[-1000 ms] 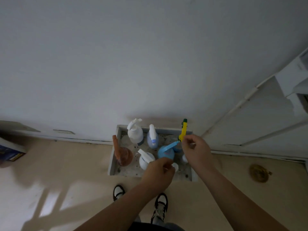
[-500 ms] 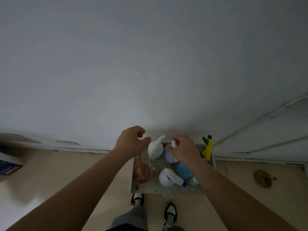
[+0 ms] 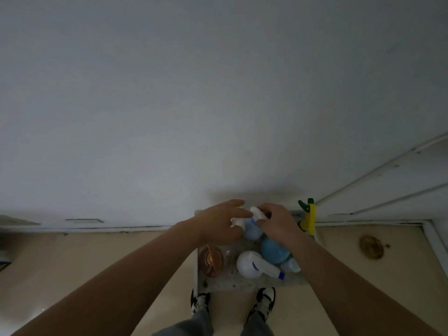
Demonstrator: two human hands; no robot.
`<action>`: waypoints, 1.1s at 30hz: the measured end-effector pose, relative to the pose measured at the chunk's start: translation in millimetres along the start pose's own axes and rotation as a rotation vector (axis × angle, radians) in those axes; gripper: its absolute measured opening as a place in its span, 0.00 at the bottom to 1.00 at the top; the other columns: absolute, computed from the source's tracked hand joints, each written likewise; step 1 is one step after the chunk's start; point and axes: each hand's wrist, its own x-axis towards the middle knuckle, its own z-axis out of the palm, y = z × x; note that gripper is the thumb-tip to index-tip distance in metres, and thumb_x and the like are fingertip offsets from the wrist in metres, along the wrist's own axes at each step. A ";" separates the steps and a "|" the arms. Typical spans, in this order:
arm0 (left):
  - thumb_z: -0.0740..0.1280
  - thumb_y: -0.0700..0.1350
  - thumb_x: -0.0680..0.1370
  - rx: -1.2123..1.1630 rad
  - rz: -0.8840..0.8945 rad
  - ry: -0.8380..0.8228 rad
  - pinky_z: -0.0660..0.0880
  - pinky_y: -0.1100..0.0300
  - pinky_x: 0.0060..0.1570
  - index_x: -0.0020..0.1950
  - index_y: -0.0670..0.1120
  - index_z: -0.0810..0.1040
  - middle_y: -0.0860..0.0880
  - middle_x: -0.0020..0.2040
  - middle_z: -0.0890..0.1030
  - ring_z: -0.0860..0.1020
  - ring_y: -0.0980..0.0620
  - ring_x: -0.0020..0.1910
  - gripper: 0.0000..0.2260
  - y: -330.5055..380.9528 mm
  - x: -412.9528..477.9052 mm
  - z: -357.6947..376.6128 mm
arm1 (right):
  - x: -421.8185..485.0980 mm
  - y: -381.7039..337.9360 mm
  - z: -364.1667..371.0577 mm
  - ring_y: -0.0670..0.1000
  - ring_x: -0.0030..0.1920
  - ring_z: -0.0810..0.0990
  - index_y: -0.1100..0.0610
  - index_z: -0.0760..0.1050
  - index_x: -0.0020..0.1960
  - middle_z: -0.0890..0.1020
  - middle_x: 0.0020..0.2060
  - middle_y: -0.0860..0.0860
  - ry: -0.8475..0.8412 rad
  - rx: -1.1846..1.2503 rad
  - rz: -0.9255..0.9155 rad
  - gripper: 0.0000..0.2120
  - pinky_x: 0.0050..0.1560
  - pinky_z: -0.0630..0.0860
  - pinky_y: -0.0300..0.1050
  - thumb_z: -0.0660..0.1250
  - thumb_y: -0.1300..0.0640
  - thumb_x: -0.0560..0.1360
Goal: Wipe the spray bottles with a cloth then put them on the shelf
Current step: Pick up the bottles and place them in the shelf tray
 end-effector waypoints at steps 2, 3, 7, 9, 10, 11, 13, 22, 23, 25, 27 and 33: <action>0.71 0.46 0.78 0.048 0.008 0.018 0.66 0.63 0.64 0.76 0.55 0.71 0.51 0.81 0.63 0.71 0.51 0.72 0.26 -7.5 -2.1 -2.1 | 3.0 -4.7 -1.1 0.54 0.57 0.82 0.55 0.81 0.64 0.84 0.57 0.53 -0.006 -0.007 -0.031 0.14 0.58 0.78 0.49 0.71 0.54 0.80; 0.73 0.46 0.77 0.061 0.007 0.065 0.67 0.66 0.61 0.74 0.54 0.74 0.52 0.79 0.66 0.74 0.53 0.68 0.25 -13.1 -1.7 -2.3 | 5.3 -6.1 -1.4 0.54 0.57 0.82 0.54 0.81 0.65 0.84 0.58 0.53 -0.011 -0.021 -0.049 0.14 0.58 0.77 0.47 0.71 0.54 0.80; 0.77 0.52 0.72 0.105 -0.018 0.237 0.74 0.64 0.52 0.65 0.53 0.80 0.54 0.62 0.75 0.77 0.55 0.52 0.22 -29.8 -3.2 -5.0 | 9.0 -12.5 -4.4 0.52 0.57 0.81 0.54 0.82 0.64 0.84 0.59 0.51 -0.011 -0.038 -0.082 0.14 0.54 0.73 0.42 0.71 0.57 0.79; 0.78 0.54 0.71 0.117 -0.043 0.270 0.76 0.61 0.51 0.63 0.53 0.81 0.55 0.58 0.74 0.77 0.55 0.50 0.21 -34.3 -4.9 -4.8 | 9.6 -11.3 -4.0 0.52 0.56 0.81 0.53 0.83 0.62 0.84 0.57 0.51 -0.006 -0.027 -0.068 0.13 0.53 0.73 0.42 0.71 0.57 0.78; 0.78 0.52 0.72 0.104 -0.056 0.289 0.78 0.59 0.52 0.60 0.52 0.82 0.54 0.57 0.74 0.77 0.54 0.50 0.18 -36.0 -5.1 -4.6 | 10.6 -9.7 -4.0 0.52 0.55 0.81 0.54 0.82 0.62 0.84 0.57 0.52 -0.004 -0.024 -0.060 0.13 0.52 0.73 0.43 0.71 0.56 0.78; 0.77 0.50 0.73 0.091 -0.064 0.308 0.78 0.57 0.53 0.58 0.51 0.83 0.53 0.56 0.75 0.78 0.53 0.50 0.15 -37.7 -4.8 -4.2 | 11.6 -8.2 -4.1 0.53 0.54 0.81 0.54 0.82 0.62 0.84 0.56 0.53 -0.002 -0.019 -0.046 0.13 0.51 0.73 0.43 0.72 0.56 0.78; 0.77 0.51 0.73 0.080 -0.088 0.333 0.78 0.54 0.52 0.54 0.49 0.84 0.52 0.52 0.76 0.78 0.52 0.47 0.12 -38.2 -2.0 -5.1 | 14.5 -5.9 -4.3 0.52 0.51 0.80 0.57 0.81 0.59 0.83 0.54 0.55 0.018 0.011 -0.010 0.11 0.48 0.73 0.43 0.72 0.57 0.78; 0.79 0.49 0.71 -0.081 -0.194 0.398 0.79 0.57 0.49 0.52 0.46 0.85 0.51 0.48 0.82 0.79 0.53 0.46 0.13 -38.0 3.4 -11.9 | 20.8 -14.2 6.4 0.56 0.55 0.81 0.56 0.76 0.69 0.81 0.56 0.56 0.092 0.449 0.215 0.22 0.57 0.78 0.46 0.70 0.66 0.76; 0.80 0.48 0.70 -0.121 -0.198 0.379 0.78 0.60 0.49 0.54 0.48 0.84 0.53 0.49 0.82 0.79 0.55 0.45 0.15 -40.5 1.8 -12.2 | 22.3 -13.4 8.0 0.52 0.49 0.82 0.54 0.80 0.62 0.81 0.51 0.54 0.062 0.473 0.246 0.17 0.49 0.79 0.43 0.70 0.66 0.76; 0.81 0.48 0.69 -0.179 -0.208 0.353 0.76 0.66 0.48 0.57 0.50 0.84 0.56 0.51 0.81 0.79 0.60 0.45 0.18 -46.3 -1.0 -11.2 | 21.1 -18.4 7.3 0.48 0.32 0.81 0.55 0.84 0.41 0.82 0.41 0.56 -0.023 0.544 0.385 0.05 0.29 0.77 0.37 0.75 0.64 0.69; 0.81 0.50 0.69 -0.190 -0.221 0.347 0.75 0.67 0.47 0.57 0.51 0.85 0.56 0.51 0.83 0.79 0.61 0.45 0.18 -52.5 -3.5 -9.1 | 19.9 -16.7 7.5 0.51 0.33 0.84 0.61 0.83 0.36 0.83 0.41 0.63 -0.083 0.636 0.508 0.05 0.26 0.79 0.39 0.76 0.68 0.66; 0.77 0.59 0.72 -0.096 -0.282 0.423 0.80 0.54 0.46 0.49 0.52 0.87 0.54 0.42 0.85 0.81 0.55 0.42 0.13 -56.5 -12.3 1.7 | 6.0 -14.7 11.1 0.63 0.53 0.84 0.61 0.81 0.50 0.82 0.51 0.63 0.079 1.032 0.498 0.05 0.49 0.85 0.52 0.71 0.69 0.78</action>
